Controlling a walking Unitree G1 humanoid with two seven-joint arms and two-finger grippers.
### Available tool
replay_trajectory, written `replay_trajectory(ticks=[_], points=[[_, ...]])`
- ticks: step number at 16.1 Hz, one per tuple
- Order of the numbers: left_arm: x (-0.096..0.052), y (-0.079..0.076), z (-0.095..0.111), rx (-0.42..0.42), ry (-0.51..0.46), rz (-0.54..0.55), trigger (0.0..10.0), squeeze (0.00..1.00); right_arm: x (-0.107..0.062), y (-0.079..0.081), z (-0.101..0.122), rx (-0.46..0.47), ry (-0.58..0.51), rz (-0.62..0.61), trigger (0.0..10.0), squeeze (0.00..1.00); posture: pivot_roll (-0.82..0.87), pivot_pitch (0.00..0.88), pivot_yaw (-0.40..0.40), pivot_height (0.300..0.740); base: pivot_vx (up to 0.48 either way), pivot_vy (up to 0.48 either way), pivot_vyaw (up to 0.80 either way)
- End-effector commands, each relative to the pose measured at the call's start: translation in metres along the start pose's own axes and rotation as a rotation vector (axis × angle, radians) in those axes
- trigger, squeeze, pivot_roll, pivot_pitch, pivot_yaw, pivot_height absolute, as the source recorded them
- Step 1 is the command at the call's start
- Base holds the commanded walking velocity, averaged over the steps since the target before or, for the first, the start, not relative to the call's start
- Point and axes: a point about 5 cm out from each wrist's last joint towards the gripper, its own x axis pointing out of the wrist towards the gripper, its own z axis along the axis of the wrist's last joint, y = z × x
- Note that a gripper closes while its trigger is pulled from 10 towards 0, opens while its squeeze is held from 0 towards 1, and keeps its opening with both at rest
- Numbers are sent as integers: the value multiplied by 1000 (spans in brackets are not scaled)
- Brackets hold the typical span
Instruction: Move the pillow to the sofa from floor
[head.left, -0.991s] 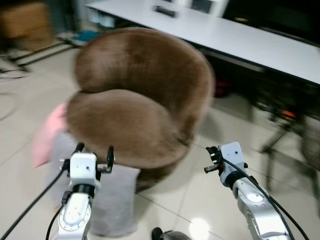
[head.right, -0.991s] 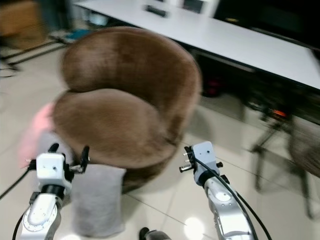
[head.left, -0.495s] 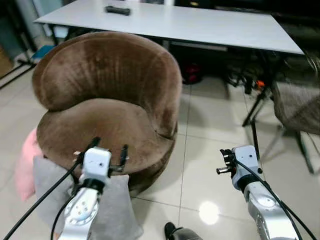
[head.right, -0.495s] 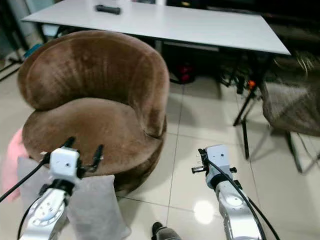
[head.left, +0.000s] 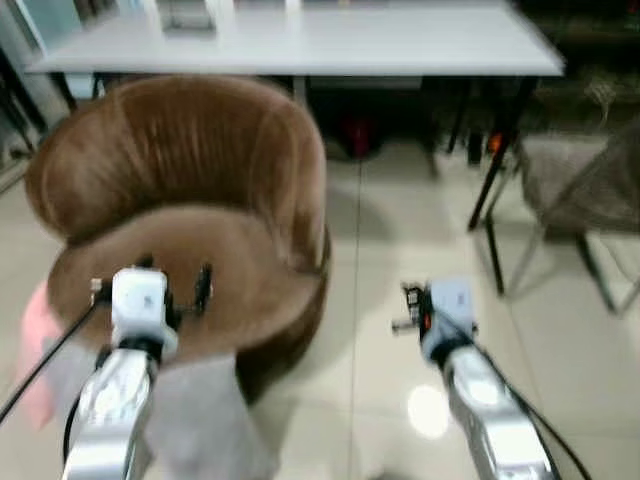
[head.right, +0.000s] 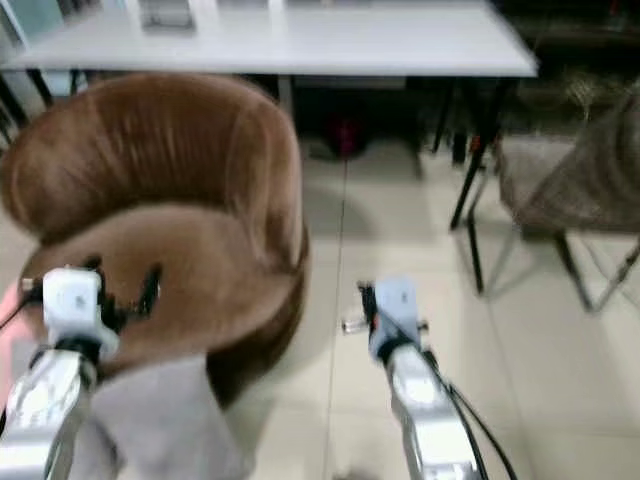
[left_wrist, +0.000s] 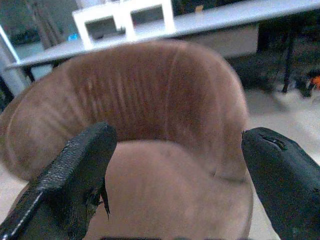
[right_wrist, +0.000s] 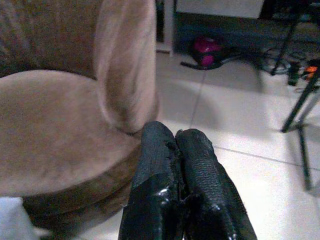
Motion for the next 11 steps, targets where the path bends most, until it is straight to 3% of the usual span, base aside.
replay_trajectory(ticks=[1, 3, 5, 6, 11], points=[[0, 8, 1, 24, 1, 10, 10000, 0, 3, 4, 7, -1, -19, 8, 10000, 0, 71, 0, 60, 740, 0, 0, -800], [-1, 7, 7, 18, -8, 14, 10000, 0, 10, 4, 11, 9, -28, 31, 10000, 0, 100, 0, 28, 740, 0, 0, -800], [-2, 2, 10, -26, -6, 13, 10000, 0, 14, 5, 9, -4, -30, 60, 10000, 0, 58, 0, 52, 740, 0, 0, -800], [0, -3, 0, -15, 19, -10, 10000, 0, 13, 3, 7, -38, -22, 47, 10000, 0, 44, 0, 57, 740, 0, 0, 0], [-4, -12, -4, -41, 32, 33, 10000, 0, 12, -11, 5, -93, -7, 77, 10000, 0, 32, 0, -15, 740, 0, 0, 0]])
